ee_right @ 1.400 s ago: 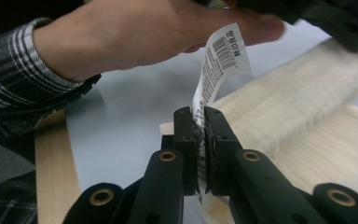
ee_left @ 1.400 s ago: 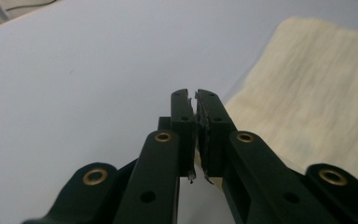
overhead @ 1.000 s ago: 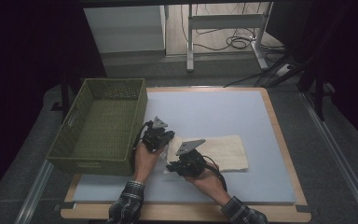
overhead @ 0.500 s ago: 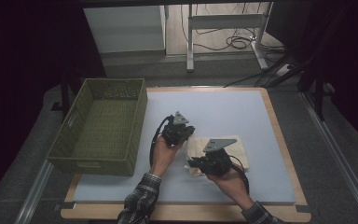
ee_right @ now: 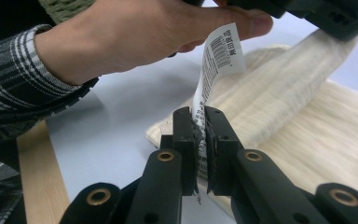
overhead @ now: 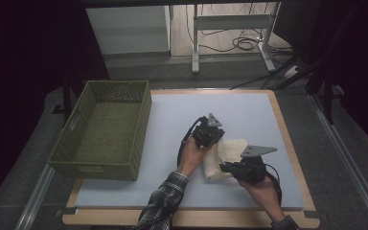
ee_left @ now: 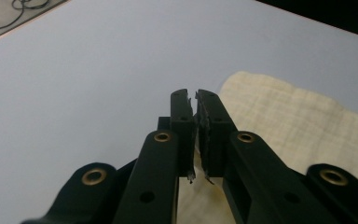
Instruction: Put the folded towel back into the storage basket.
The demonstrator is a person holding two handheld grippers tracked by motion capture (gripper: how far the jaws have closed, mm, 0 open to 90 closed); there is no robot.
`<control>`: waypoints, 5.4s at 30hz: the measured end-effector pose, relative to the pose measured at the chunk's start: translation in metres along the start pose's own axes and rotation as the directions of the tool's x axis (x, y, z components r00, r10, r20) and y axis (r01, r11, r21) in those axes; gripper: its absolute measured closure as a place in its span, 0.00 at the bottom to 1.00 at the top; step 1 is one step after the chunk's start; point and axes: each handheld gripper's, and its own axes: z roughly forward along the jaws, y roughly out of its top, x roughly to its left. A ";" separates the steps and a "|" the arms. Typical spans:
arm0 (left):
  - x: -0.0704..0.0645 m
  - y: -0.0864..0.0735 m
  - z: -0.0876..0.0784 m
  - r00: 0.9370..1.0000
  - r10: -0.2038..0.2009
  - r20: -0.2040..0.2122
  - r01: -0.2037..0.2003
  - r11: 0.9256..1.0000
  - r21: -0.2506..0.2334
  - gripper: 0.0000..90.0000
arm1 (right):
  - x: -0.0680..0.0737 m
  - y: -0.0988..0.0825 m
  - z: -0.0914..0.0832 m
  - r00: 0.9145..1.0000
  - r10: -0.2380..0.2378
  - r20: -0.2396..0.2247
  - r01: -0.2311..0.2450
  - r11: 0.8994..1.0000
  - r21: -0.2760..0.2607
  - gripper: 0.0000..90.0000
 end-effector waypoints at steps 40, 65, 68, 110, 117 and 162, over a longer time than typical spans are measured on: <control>0.005 -0.032 -0.028 0.994 -0.087 -0.066 0.089 0.996 0.029 0.22 | -0.067 -0.044 -0.099 0.939 0.111 0.326 -0.110 0.994 -0.021 0.71; -0.006 -0.133 -0.092 0.978 -0.155 -0.139 0.174 0.975 0.138 0.09 | -0.043 -0.027 -0.015 0.979 0.057 0.197 -0.084 0.988 0.132 0.98; -0.006 -0.133 -0.092 0.978 -0.153 -0.140 0.172 0.975 0.138 0.09 | -0.040 -0.023 -0.018 0.978 0.037 0.206 -0.063 0.991 0.120 0.99; -0.006 -0.134 -0.092 0.978 -0.152 -0.144 0.172 0.976 0.136 0.10 | -0.073 -0.008 -0.002 0.951 0.054 0.304 -0.098 0.986 0.132 0.83; -0.006 -0.134 -0.092 0.978 -0.152 -0.145 0.172 0.976 0.136 0.10 | -0.066 -0.006 -0.005 0.949 -0.001 0.316 -0.041 0.991 0.127 0.99; -0.006 -0.134 -0.092 0.977 -0.152 -0.146 0.172 0.976 0.136 0.10 | -0.059 -0.023 -0.034 0.956 0.029 0.292 -0.082 0.982 0.169 0.88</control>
